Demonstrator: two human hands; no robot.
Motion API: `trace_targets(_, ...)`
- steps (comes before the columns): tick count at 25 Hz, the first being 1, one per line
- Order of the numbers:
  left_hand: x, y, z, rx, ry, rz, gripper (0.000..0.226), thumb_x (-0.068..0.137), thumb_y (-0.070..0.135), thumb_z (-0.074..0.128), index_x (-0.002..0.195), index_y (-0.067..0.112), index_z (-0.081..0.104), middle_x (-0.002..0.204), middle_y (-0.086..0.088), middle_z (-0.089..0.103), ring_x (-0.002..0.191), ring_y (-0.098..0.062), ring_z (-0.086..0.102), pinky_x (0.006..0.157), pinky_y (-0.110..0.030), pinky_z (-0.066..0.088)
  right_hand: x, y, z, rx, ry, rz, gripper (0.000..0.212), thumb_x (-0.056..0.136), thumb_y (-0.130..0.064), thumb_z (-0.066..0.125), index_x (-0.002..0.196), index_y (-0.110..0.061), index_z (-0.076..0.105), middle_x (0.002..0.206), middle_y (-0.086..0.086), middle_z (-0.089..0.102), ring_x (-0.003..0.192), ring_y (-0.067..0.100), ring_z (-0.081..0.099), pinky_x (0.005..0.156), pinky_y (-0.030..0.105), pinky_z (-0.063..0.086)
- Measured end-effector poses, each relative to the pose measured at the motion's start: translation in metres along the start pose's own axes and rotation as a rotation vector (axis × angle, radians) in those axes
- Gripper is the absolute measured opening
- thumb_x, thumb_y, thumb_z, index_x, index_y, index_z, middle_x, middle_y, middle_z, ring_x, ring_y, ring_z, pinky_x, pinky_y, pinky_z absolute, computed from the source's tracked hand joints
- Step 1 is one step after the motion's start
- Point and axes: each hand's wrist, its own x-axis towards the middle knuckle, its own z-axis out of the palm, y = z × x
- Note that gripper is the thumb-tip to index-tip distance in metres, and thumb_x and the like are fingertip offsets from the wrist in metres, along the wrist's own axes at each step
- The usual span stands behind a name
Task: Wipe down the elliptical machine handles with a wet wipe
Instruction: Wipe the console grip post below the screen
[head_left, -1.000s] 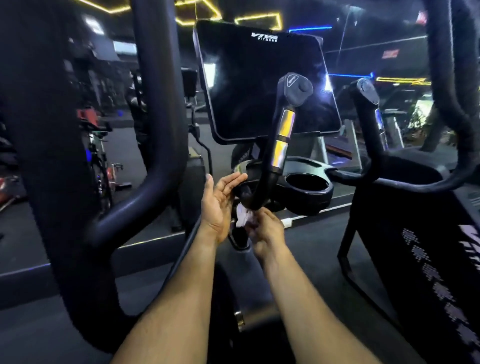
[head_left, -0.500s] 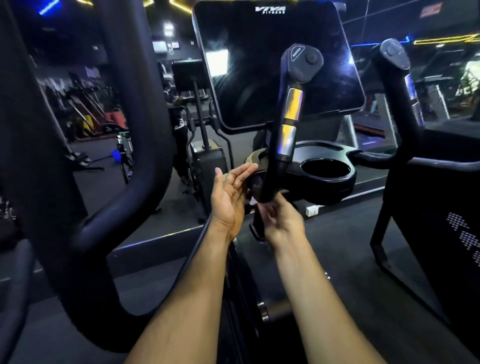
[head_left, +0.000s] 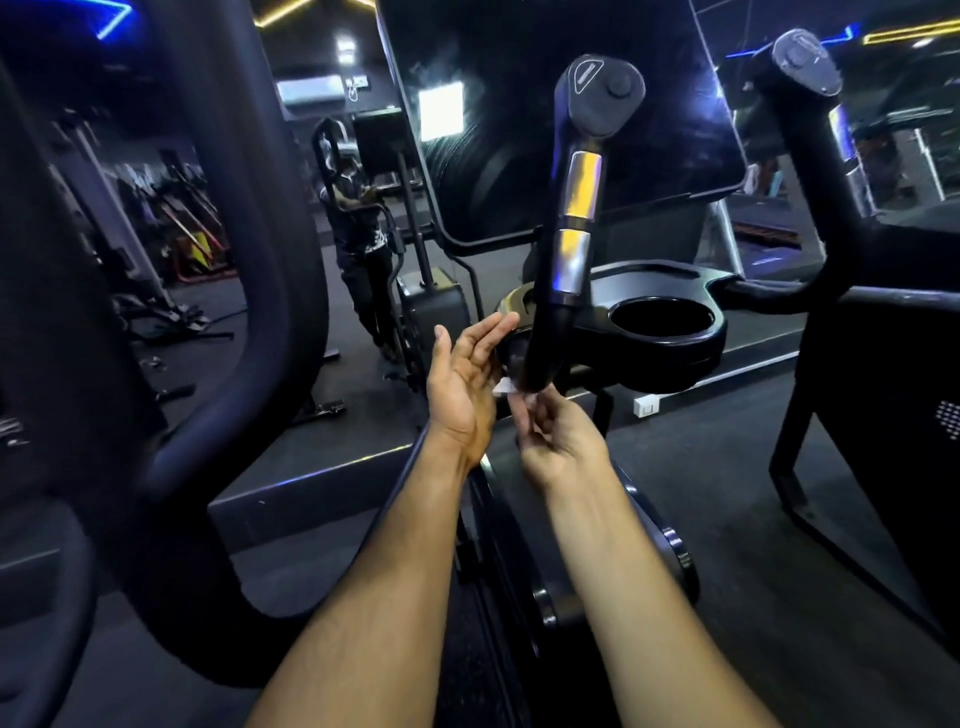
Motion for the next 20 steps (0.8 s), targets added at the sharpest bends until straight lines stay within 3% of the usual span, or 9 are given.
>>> trace_targets(3,0.001,-0.002,0.0,-0.048,-0.024,0.005,0.073,0.108,0.062,0.022,0.133,0.009,0.065,0.142,-0.011,0.066,0.141,-0.031,0.053,0.125,-0.059,0.028,-0.036,-0.001,-0.005,0.047,0.021,-0.005,0.016,0.097,0.008,0.054,0.084,0.003,0.063,0.067,0.01,0.063,0.045,0.01,0.064,0.069,0.033,0.059)
trace_targets(6,-0.001,-0.001,0.001,-0.036,-0.007,0.005,0.073,0.108,0.061,0.021,0.134,0.009,0.064,0.141,-0.011,0.066,0.142,-0.031,0.053,0.126,-0.056,0.028,-0.071,-0.013,0.005,0.064,-0.077,-0.063,0.013,0.097,0.007,0.054,0.09,0.003,0.065,0.084,0.012,0.065,0.07,0.016,0.069,0.068,0.028,0.06)
trace_targets(8,-0.003,0.003,0.004,-0.001,0.007,0.0,0.073,0.109,0.06,0.018,0.136,0.009,0.062,0.14,-0.009,0.068,0.14,-0.028,0.054,0.127,-0.051,0.028,-0.084,-0.037,0.025,0.061,-0.156,-0.204,0.014,0.096,0.006,0.055,0.093,0.001,0.067,0.087,0.01,0.07,0.079,0.014,0.067,0.065,0.026,0.063)
trace_targets(10,-0.006,0.005,0.006,0.023,0.002,0.005,0.074,0.109,0.06,0.016,0.138,0.009,0.061,0.141,-0.008,0.067,0.14,-0.025,0.055,0.127,-0.049,0.028,-0.094,-0.062,0.041,-0.031,-0.227,-0.454,0.013,0.095,0.005,0.059,0.099,-0.003,0.069,0.082,0.006,0.073,0.073,0.011,0.069,0.065,0.024,0.061)
trace_targets(11,-0.007,0.005,0.006,0.021,-0.005,0.008,0.075,0.109,0.06,0.016,0.139,0.008,0.061,0.141,-0.009,0.067,0.14,-0.024,0.055,0.127,-0.048,0.028,-0.098,-0.073,0.042,-0.17,-0.257,-0.664,0.015,0.094,0.002,0.063,0.103,-0.007,0.069,0.081,0.002,0.073,0.073,0.009,0.069,0.068,0.023,0.058)
trace_targets(13,-0.007,0.006,0.007,0.004,-0.004,0.012,0.076,0.109,0.061,0.017,0.141,0.007,0.059,0.141,-0.009,0.067,0.138,-0.024,0.056,0.125,-0.045,0.031,-0.095,-0.079,0.033,-0.701,-0.286,-1.281,0.024,0.092,-0.004,0.07,0.111,-0.018,0.068,0.092,-0.001,0.072,0.085,0.009,0.068,0.076,0.022,0.055)
trace_targets(15,-0.007,0.006,0.009,0.013,0.012,0.011,0.076,0.109,0.06,0.017,0.141,0.005,0.058,0.139,-0.01,0.068,0.134,-0.023,0.06,0.117,-0.04,0.04,-0.077,-0.071,0.016,-1.216,-0.436,-1.793,0.017,0.093,-0.005,0.072,0.108,-0.012,0.072,0.099,0.006,0.069,0.093,0.018,0.065,0.08,0.028,0.054)
trace_targets(17,-0.009,0.008,0.01,0.004,0.018,0.01,0.075,0.109,0.059,0.018,0.14,0.005,0.059,0.138,-0.01,0.069,0.132,-0.024,0.061,0.107,-0.035,0.044,-0.058,-0.062,0.003,-1.402,-0.539,-1.951,0.008,0.095,-0.006,0.07,0.098,0.0,0.074,0.098,0.012,0.067,0.09,0.026,0.064,0.08,0.034,0.055)
trace_targets(20,-0.01,0.008,0.011,-0.019,0.004,0.019,0.075,0.109,0.059,0.017,0.139,0.005,0.059,0.138,-0.009,0.068,0.138,-0.028,0.056,0.114,-0.039,0.041,-0.043,-0.054,-0.014,-1.394,-0.535,-1.953,0.011,0.097,-0.006,0.068,0.094,0.003,0.074,0.096,0.014,0.065,0.085,0.028,0.064,0.078,0.033,0.056)
